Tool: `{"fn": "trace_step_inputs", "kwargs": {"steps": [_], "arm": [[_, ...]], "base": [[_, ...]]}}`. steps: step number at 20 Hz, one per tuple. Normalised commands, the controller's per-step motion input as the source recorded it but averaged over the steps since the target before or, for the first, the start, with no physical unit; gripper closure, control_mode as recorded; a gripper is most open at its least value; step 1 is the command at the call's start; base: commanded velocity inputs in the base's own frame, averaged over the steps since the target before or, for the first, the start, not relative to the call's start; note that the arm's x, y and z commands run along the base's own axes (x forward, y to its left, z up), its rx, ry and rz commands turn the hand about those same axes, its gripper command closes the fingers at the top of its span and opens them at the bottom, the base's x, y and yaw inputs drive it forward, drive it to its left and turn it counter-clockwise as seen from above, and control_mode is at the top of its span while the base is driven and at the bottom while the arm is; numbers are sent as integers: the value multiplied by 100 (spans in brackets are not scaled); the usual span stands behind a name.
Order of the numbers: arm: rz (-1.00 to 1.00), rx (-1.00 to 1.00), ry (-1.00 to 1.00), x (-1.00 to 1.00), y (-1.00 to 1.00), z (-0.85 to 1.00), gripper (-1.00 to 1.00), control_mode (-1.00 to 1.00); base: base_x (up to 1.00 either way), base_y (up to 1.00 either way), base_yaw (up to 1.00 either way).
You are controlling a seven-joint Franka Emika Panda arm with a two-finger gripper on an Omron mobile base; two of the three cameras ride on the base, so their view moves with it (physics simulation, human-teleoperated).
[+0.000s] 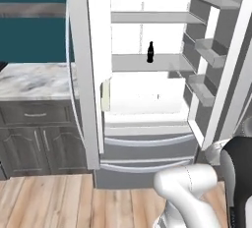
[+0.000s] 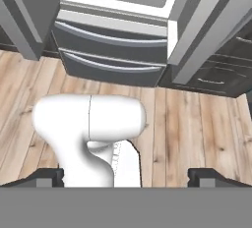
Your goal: Open the fridge, grab two sodas, and place both sodas inside the bowl with ice on the dining counter.
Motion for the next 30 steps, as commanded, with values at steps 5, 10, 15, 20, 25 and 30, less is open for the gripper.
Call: {"fn": "trace_step_inputs", "kwargs": {"steps": [5,10,15,20,25,30], "arm": [[0,0,0,0,0,0,-100,100],[0,0,0,0,0,0,-100,100],[0,0,0,0,0,0,-100,100],[0,0,0,0,0,0,-100,100],[0,0,0,0,0,0,-100,100],[0,0,0,0,0,0,-100,100]], "base": [[48,32,-7],[63,18,-6],[65,12,-5],[64,10,-8],[61,0,-8],[62,5,-13]]}}
